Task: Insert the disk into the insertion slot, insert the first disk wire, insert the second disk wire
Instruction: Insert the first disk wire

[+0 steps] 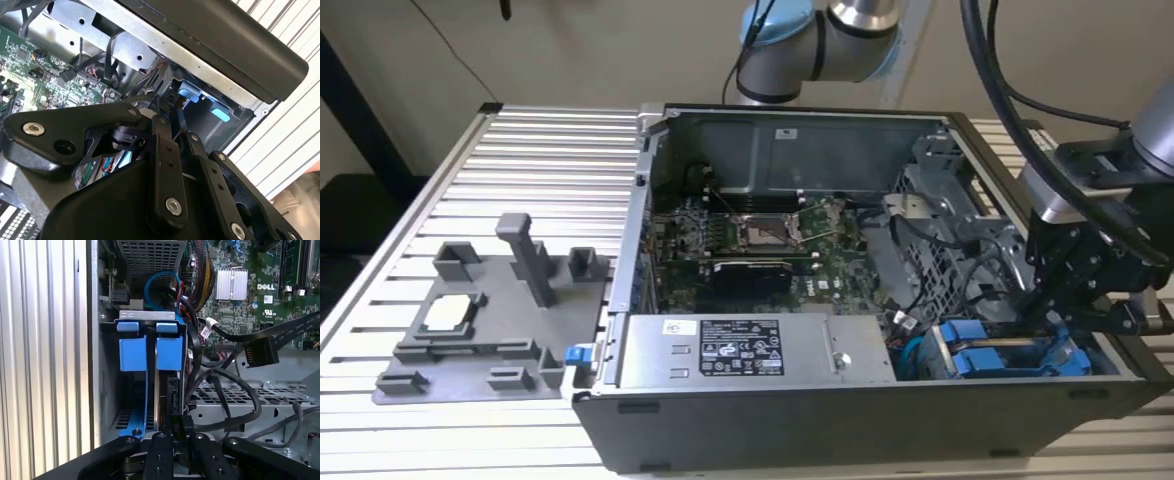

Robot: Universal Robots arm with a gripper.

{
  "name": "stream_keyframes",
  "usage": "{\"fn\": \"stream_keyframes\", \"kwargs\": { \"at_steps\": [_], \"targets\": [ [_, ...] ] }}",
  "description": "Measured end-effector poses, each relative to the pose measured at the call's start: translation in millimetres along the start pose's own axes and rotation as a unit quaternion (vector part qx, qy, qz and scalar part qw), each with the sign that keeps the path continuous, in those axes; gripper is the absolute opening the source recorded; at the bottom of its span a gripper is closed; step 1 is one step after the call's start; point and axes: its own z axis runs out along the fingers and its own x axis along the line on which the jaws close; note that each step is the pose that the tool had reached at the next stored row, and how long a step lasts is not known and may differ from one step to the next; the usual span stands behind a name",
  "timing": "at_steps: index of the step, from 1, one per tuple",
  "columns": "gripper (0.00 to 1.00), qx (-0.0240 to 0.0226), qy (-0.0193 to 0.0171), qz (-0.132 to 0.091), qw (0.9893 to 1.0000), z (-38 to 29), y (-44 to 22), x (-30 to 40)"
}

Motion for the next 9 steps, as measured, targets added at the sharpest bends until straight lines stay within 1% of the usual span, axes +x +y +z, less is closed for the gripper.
{"fn": "stream_keyframes", "kwargs": {
  "at_steps": [3, 9],
  "targets": [
    [0.19, 0.0000, 0.0001, 0.000, 1.0000, 1.6, 0.0, 0.0],
    [0.19, 0.0000, 0.0000, 0.000, 1.0000, 2.6, 0.1, 0.1]
  ]
}}
